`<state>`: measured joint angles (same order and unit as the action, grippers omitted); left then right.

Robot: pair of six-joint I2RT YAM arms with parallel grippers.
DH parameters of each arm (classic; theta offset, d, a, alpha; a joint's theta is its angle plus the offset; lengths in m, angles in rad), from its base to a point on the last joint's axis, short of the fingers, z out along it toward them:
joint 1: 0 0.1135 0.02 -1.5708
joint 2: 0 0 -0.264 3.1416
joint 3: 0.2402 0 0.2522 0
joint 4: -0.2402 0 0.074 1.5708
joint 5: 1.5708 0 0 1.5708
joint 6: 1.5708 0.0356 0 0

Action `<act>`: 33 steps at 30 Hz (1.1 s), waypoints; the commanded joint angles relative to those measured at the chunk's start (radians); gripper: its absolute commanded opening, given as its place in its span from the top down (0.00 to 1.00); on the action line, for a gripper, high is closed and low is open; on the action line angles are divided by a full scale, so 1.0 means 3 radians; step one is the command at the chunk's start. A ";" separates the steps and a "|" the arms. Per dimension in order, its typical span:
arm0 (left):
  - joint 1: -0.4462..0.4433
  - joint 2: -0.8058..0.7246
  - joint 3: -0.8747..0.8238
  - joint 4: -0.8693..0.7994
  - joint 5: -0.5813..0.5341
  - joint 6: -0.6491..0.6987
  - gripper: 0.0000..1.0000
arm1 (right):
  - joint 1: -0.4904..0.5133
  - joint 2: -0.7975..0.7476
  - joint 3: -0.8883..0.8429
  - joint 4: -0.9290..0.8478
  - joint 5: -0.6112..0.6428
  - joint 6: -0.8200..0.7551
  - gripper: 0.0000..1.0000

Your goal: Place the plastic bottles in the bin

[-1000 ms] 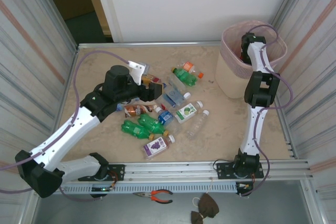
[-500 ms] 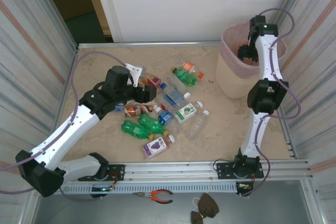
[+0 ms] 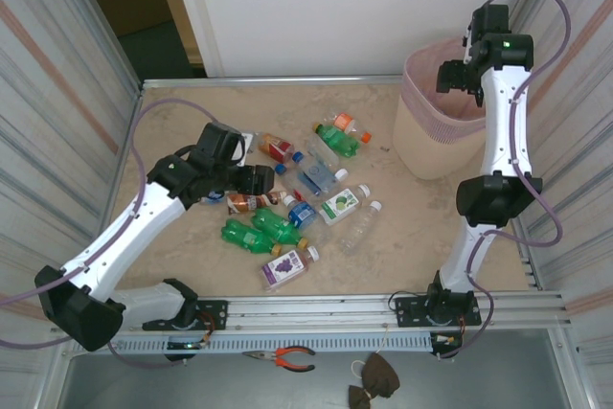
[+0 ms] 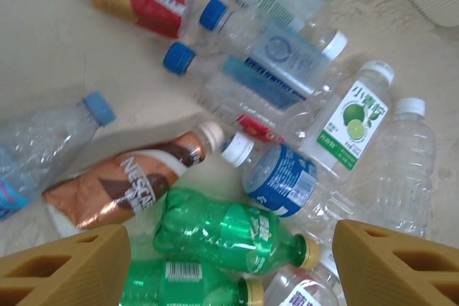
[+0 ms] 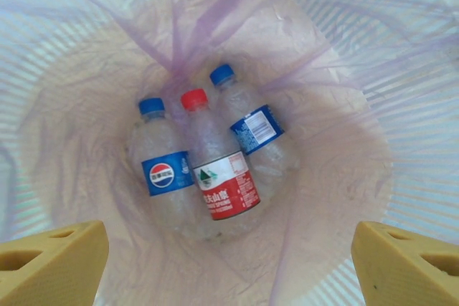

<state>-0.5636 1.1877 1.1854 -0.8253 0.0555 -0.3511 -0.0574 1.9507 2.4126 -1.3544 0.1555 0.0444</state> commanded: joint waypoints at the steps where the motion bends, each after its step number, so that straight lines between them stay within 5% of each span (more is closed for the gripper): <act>1: 0.0053 -0.0005 -0.0023 -0.0363 -0.0096 -0.0212 0.25 | 0.0088 -0.0257 0.0064 0.0063 -0.0090 0.0081 0.13; 12: 0.0614 0.0010 -0.0357 -0.0655 -0.0124 -0.0623 0.25 | 0.0361 -0.0704 -0.0182 0.0293 -0.0191 0.0103 0.13; 18: 0.0998 0.0207 -0.0135 -0.0808 0.0143 0.0711 0.25 | 0.0411 -0.0765 -0.0257 0.0314 -0.0187 0.0056 0.13; 26: 0.1050 0.0392 -0.0302 -0.0397 -0.0149 0.2839 0.21 | 0.0423 -0.0805 -0.0321 0.0368 -0.0193 0.0022 0.13; 33: 0.1541 0.0769 -0.0365 0.0081 0.0023 0.3604 0.21 | 0.0432 -0.0832 -0.0320 0.0388 -0.0210 0.0000 0.12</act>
<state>-0.1524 1.3674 1.0645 -0.8684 0.0402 0.5526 0.0662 1.7363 2.3165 -1.2560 0.1032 0.0505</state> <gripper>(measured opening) 0.790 0.878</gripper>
